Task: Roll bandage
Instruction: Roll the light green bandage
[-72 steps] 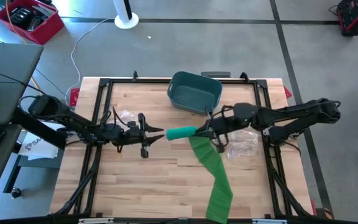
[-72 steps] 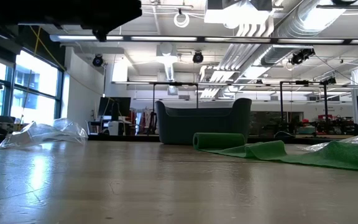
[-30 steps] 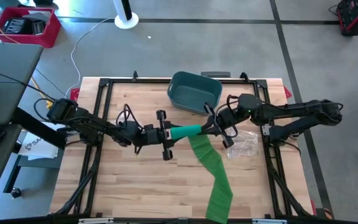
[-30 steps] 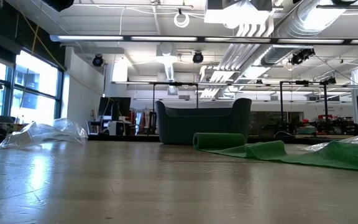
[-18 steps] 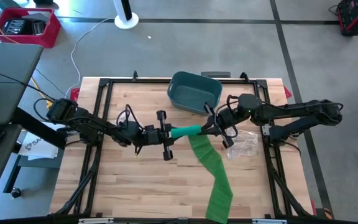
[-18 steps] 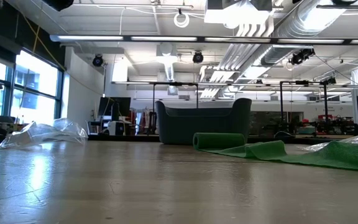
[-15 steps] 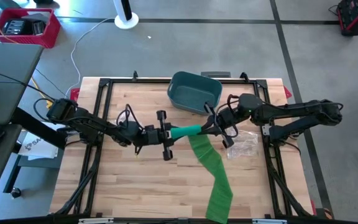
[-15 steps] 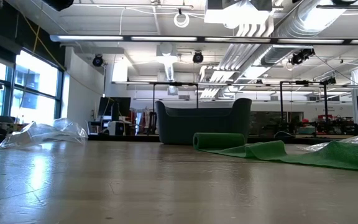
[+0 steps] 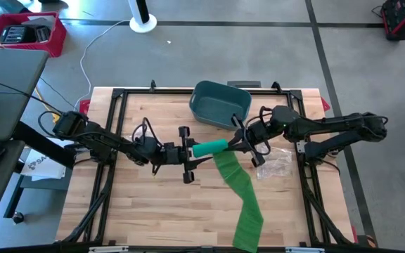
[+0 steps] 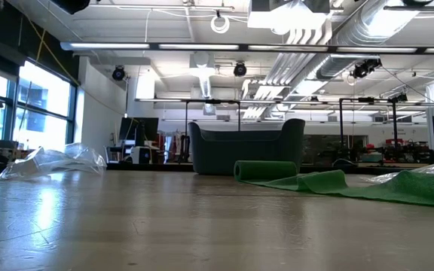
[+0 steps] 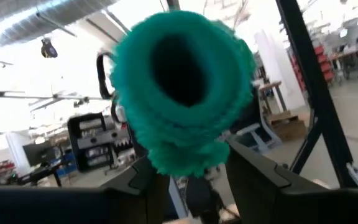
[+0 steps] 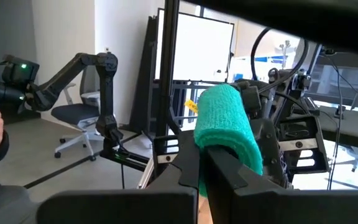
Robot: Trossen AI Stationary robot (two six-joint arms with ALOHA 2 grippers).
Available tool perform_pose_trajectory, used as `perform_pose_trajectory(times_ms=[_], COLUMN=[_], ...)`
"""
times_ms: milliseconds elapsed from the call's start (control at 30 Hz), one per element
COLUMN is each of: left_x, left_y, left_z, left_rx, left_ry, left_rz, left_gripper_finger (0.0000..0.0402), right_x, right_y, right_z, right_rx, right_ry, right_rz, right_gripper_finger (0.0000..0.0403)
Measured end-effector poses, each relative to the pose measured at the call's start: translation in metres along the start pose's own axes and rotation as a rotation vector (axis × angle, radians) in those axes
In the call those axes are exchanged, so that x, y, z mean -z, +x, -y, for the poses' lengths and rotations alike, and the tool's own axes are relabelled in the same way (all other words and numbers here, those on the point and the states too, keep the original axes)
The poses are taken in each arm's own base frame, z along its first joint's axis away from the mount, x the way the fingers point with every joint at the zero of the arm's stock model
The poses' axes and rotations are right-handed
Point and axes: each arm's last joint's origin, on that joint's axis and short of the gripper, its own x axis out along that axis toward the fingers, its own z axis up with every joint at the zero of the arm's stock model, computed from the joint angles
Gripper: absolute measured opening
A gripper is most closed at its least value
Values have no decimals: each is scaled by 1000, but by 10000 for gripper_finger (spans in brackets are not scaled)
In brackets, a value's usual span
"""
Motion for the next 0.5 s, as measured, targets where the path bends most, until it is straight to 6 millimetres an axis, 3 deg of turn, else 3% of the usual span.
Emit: perform_pose_trajectory(times_ms=[500], left_x=[-2], left_y=[0], left_z=[-3], left_rx=[-31], left_ry=[-22], left_rz=[19], left_gripper_finger=[147], right_x=[0], right_y=[0], right_z=[0], right_rx=[0], right_ry=[2], right_rz=[-3], right_gripper_finger=[0])
